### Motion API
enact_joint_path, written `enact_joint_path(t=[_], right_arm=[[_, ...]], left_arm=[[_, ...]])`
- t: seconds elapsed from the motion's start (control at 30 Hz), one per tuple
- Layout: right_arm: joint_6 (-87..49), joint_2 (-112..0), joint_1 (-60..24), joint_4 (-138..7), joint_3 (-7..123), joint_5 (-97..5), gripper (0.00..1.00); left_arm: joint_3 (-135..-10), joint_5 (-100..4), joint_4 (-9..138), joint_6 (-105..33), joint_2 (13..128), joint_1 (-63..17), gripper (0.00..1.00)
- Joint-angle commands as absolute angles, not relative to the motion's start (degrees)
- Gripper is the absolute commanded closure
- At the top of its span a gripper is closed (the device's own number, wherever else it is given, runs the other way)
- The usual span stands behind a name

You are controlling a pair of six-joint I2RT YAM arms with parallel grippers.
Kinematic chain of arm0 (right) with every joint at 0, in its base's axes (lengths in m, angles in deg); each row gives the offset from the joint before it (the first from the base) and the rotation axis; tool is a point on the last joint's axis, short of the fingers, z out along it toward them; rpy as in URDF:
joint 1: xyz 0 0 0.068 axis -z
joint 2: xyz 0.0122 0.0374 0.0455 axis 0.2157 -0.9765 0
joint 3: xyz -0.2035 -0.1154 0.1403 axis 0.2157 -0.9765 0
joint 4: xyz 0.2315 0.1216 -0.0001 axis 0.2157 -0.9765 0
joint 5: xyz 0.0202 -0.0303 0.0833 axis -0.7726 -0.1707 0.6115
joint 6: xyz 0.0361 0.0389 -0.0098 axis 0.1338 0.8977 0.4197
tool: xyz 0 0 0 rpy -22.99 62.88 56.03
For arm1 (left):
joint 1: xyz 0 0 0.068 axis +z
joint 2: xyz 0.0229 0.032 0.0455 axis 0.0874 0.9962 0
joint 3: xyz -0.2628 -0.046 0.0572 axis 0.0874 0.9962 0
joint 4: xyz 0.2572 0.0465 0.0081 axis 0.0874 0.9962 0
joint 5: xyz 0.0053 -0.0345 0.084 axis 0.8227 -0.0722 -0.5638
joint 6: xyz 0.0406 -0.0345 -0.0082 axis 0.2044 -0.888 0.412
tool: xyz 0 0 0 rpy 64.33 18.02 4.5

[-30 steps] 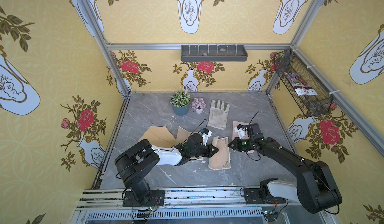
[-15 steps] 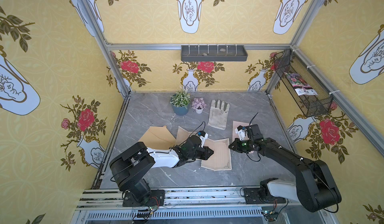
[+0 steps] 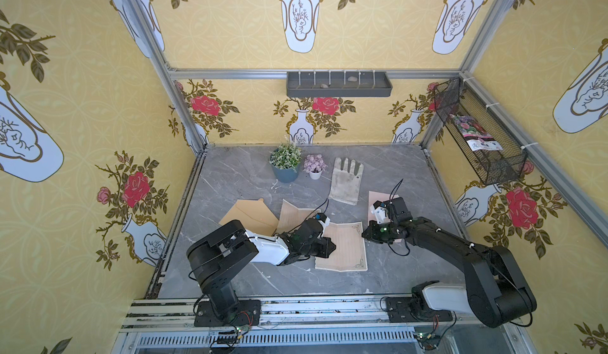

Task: Take the letter paper out of the envelope
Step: Unfold the letter paper at the center of the board.

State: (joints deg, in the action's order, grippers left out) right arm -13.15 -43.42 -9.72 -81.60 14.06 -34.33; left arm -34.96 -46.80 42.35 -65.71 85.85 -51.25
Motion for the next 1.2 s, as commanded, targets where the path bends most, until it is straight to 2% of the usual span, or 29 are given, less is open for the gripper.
enact_joint_path(t=[0.0, 0.07, 0.23, 0.43, 0.5, 0.6, 0.7, 0.8, 1.03, 1.17], right_arm=[[-10.5, -45.3, -12.6, -85.6, 16.4, -45.6, 1.0], [-9.5, -47.9, -14.3, -87.5, 18.1, -49.7, 1.0], [-7.9, -52.5, -17.7, -85.1, 19.6, -50.1, 1.0], [-5.7, -50.7, -20.1, -89.4, 21.0, -56.3, 1.0], [-5.2, -48.7, -21.5, -91.4, 22.1, -58.6, 0.88], [-4.6, -45.3, -24.4, -96.2, 25.1, -63.4, 0.78], [-4.8, -42.5, -28.3, -99.7, 28.9, -67.5, 0.76], [-4.0, -43.7, -32.0, -101.8, 32.3, -68.9, 0.77], [-1.0, -46.2, -39.4, -99.2, 34.8, -69.3, 0.99], [-0.8, -45.8, -40.0, -96.9, 33.6, -67.5, 1.0]], left_arm=[[-32.9, -48.8, 38.6, -67.4, 86.0, -51.3, 0.84], [-32.0, -48.9, 38.1, -67.9, 86.2, -51.2, 0.84], [-33.5, -46.0, 37.4, -68.4, 89.3, -51.5, 0.86], [-33.4, -46.2, 36.6, -68.5, 89.1, -51.6, 0.87], [-33.6, -45.8, 36.6, -68.4, 89.1, -51.6, 0.87], [-34.0, -45.3, 36.7, -68.4, 89.2, -51.6, 0.87], [-34.2, -45.2, 36.7, -68.4, 89.3, -51.7, 0.87], [-34.8, -45.0, 36.6, -68.3, 89.7, -51.7, 0.87], [-35.7, -44.8, 37.1, -68.3, 89.6, -51.7, 0.88], [-36.1, -44.7, 37.3, -68.1, 89.8, -51.7, 0.89]])
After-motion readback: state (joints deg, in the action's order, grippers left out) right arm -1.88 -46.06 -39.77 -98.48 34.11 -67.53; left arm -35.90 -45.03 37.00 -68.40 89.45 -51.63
